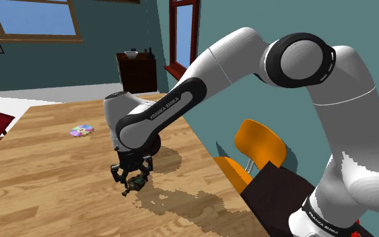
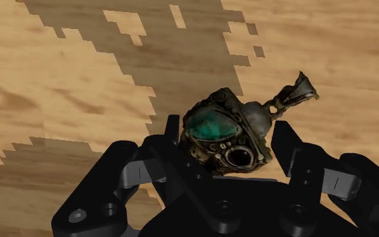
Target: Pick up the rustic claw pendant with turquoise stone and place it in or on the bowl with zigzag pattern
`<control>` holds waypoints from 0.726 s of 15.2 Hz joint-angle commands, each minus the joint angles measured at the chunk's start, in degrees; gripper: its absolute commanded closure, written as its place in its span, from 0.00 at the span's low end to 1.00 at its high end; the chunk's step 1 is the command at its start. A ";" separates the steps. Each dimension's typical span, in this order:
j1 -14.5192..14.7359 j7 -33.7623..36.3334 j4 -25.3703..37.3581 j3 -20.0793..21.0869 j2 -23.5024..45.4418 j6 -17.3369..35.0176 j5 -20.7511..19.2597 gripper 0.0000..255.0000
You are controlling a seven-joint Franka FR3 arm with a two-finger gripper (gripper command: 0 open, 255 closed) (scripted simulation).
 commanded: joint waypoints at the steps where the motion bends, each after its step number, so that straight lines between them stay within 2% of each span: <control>1: 0.06 -0.01 -0.02 0.06 0.09 0.35 0.03 1.00; 11: -0.14 -0.12 0.08 0.34 -0.87 -0.67 0.39 1.00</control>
